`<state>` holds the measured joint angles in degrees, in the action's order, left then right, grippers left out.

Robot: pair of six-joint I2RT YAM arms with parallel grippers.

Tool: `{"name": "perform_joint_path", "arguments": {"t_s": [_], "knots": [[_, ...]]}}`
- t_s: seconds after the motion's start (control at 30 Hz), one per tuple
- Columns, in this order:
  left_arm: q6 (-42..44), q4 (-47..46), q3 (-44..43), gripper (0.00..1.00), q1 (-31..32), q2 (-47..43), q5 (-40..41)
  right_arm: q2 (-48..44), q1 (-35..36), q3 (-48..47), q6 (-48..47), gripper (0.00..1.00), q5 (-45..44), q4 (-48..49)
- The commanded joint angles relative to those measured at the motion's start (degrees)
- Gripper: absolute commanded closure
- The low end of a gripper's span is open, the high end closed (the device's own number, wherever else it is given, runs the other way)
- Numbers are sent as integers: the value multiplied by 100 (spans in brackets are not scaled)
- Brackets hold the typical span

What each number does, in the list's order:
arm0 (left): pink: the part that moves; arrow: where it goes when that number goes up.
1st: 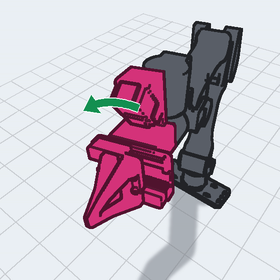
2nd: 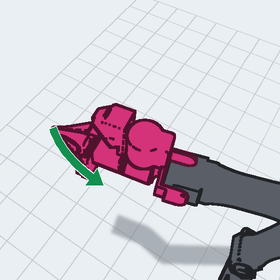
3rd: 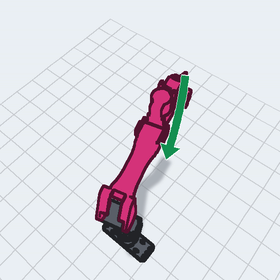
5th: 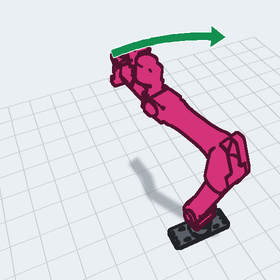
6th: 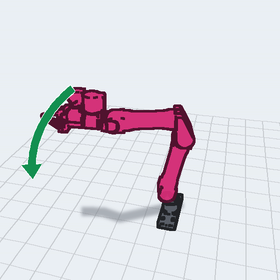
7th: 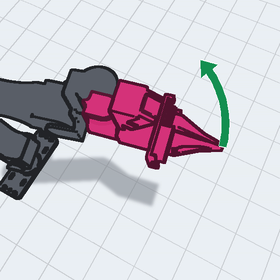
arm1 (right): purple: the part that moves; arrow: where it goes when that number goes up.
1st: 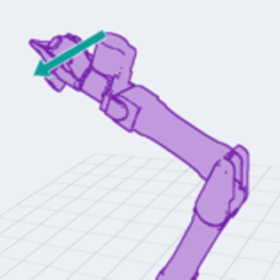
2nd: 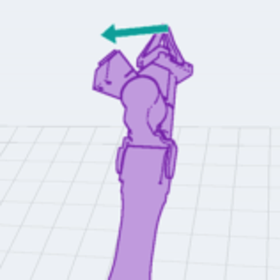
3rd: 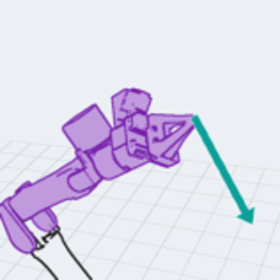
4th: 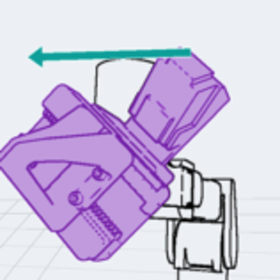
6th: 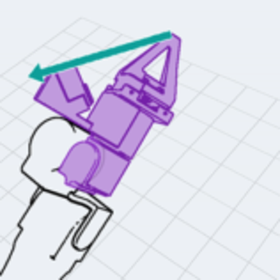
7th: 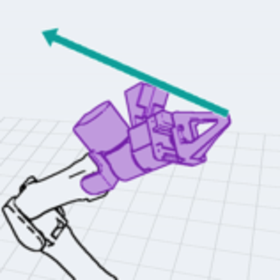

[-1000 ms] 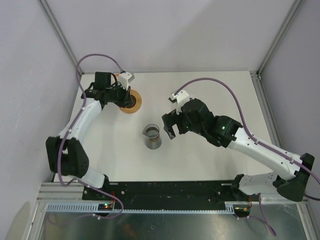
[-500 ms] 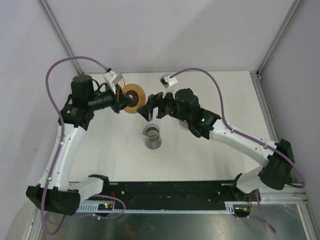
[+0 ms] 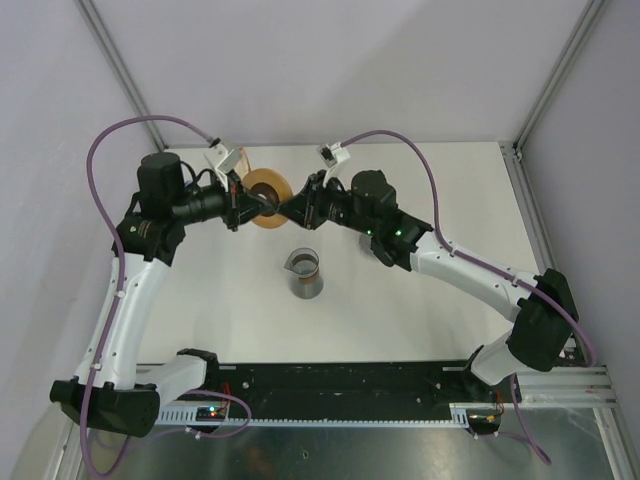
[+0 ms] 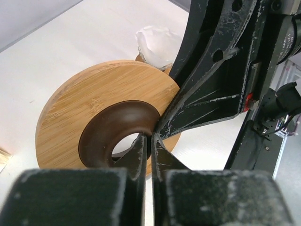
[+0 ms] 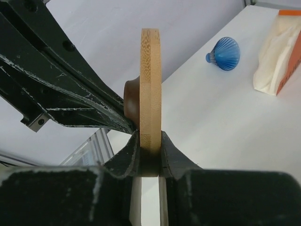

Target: Place the coffee filter in the dripper

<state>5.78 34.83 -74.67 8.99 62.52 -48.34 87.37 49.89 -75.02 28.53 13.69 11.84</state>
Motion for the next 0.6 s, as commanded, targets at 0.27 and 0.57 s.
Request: {"name": "perform_joint_path", "arguments": {"t_s": [0.27,0.57], "knots": [[-518,64,-270,20,-311,-315,8,-799,750,-184,-4185,100,-3470,-1766],[-1878,236,-737,10,-402,-43,-552,-1569,1715,1514,-8978,100,-5255,1343]]}}
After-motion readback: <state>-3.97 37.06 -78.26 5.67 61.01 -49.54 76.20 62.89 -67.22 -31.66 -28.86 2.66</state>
